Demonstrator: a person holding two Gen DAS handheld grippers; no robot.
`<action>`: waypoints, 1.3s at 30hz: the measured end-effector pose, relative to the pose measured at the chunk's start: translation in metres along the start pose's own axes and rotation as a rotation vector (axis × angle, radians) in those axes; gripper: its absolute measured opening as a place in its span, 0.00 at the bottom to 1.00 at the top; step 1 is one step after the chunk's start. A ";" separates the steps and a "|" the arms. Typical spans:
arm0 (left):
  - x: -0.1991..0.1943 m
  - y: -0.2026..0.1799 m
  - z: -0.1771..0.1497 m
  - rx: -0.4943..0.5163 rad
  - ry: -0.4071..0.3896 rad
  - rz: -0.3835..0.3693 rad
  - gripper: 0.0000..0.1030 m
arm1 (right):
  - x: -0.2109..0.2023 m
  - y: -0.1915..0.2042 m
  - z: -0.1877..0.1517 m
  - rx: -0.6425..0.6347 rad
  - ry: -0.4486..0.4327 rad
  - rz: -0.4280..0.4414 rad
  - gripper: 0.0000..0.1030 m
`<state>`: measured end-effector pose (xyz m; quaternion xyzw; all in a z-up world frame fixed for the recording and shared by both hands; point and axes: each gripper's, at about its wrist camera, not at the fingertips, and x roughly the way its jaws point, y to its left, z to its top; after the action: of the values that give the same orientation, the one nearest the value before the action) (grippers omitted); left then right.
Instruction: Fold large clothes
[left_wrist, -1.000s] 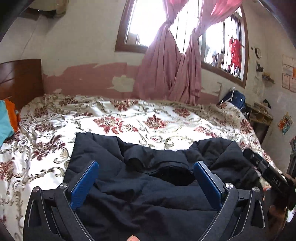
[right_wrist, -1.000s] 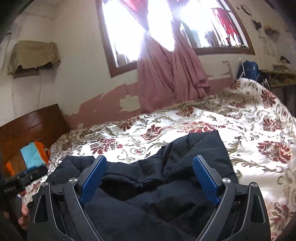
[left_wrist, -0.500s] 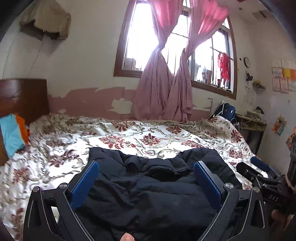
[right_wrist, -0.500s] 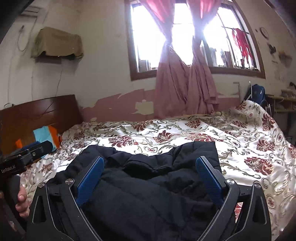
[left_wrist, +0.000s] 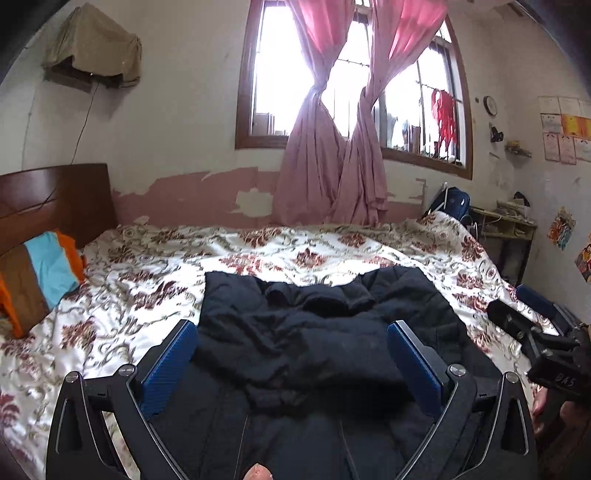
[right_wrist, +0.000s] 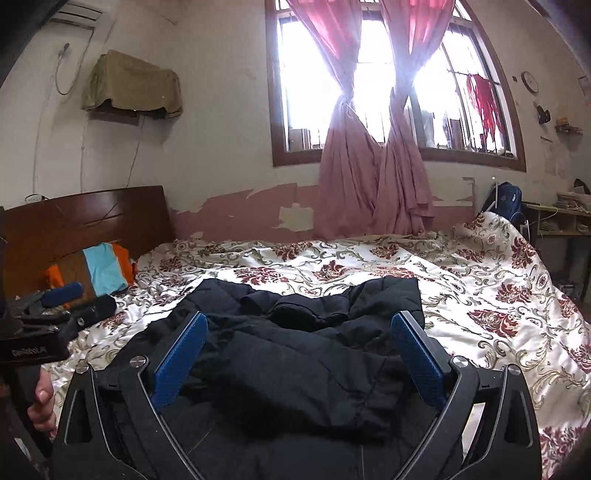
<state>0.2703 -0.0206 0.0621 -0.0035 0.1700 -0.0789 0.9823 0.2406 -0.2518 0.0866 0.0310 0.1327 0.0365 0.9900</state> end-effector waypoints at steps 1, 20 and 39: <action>-0.003 0.001 -0.003 -0.003 0.005 -0.003 1.00 | -0.009 0.002 -0.001 -0.007 -0.006 0.000 0.95; -0.086 0.008 -0.056 0.005 0.041 0.017 1.00 | -0.117 0.022 -0.029 -0.047 -0.036 -0.013 0.95; -0.119 0.008 -0.105 0.074 0.100 -0.009 1.00 | -0.155 0.023 -0.066 -0.107 0.072 -0.007 0.95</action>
<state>0.1258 0.0082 0.0022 0.0360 0.2158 -0.0896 0.9717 0.0725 -0.2375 0.0646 -0.0236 0.1660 0.0412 0.9850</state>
